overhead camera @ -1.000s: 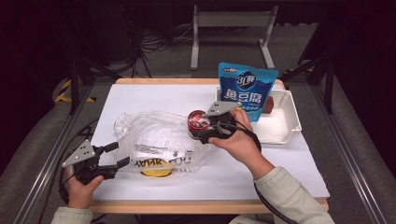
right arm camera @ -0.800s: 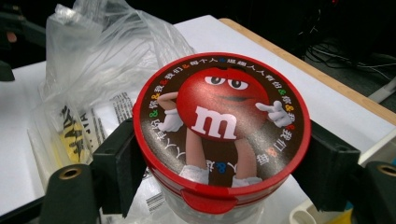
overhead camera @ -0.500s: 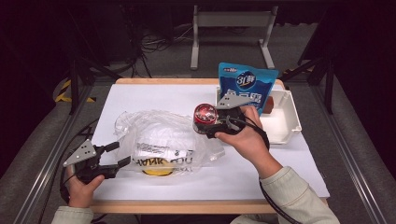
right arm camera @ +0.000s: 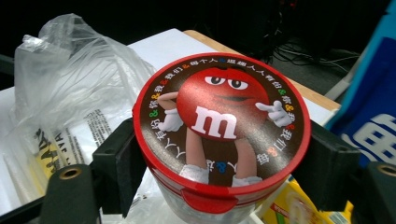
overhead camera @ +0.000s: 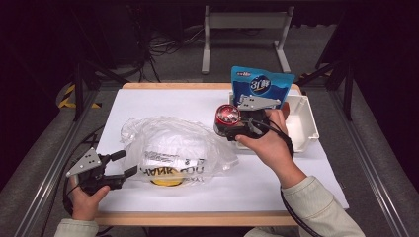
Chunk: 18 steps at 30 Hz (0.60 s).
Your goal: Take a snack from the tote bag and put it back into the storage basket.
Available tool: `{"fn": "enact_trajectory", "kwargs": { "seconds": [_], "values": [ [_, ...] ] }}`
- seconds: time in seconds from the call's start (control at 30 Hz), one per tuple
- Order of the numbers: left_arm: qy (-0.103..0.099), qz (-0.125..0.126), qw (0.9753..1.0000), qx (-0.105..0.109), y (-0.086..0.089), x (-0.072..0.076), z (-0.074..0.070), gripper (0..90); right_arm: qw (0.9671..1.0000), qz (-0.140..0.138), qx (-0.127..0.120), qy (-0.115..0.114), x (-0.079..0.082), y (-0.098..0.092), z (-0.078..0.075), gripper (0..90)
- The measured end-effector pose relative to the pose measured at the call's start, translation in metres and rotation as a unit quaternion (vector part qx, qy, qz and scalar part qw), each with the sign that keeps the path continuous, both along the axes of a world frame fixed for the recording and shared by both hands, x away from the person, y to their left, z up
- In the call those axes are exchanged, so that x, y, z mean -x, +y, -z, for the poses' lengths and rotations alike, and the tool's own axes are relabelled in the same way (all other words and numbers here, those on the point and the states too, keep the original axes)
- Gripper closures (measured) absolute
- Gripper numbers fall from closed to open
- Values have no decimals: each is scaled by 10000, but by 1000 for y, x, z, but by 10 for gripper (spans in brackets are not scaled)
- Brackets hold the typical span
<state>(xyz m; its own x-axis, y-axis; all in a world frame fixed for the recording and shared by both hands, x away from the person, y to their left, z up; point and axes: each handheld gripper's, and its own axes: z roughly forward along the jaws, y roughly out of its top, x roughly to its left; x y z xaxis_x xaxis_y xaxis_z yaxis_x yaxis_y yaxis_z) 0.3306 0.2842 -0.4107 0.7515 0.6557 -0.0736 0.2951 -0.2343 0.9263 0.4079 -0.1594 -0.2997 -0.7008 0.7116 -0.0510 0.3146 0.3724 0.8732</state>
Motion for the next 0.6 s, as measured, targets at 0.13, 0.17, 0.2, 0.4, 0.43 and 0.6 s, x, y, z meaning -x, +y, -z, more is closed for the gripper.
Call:
{"fn": "enact_trajectory", "kwargs": {
  "seconds": [0.13,0.17,0.2,0.4,0.43,0.6],
  "values": [
    [18,-7,10000,37,-1,0,0,258,9999,138,36,0,1,-8,-1,256],
    [4,11,10000,5,-1,-1,0,258,9999,152,48,-6,1,-9,-1,256],
    [-3,14,10000,4,-1,-1,0,258,9998,173,53,-1,1,-11,-1,256],
    [7,52,10000,8,-3,-3,-1,258,9994,336,39,-7,1,-22,-1,256],
    [0,61,10000,-6,-3,-4,-1,258,9994,346,41,-5,0,-23,-1,256],
    [16,88,10000,-17,-3,-5,-1,258,9987,495,81,-29,1,-32,-1,256]
  ]
}}
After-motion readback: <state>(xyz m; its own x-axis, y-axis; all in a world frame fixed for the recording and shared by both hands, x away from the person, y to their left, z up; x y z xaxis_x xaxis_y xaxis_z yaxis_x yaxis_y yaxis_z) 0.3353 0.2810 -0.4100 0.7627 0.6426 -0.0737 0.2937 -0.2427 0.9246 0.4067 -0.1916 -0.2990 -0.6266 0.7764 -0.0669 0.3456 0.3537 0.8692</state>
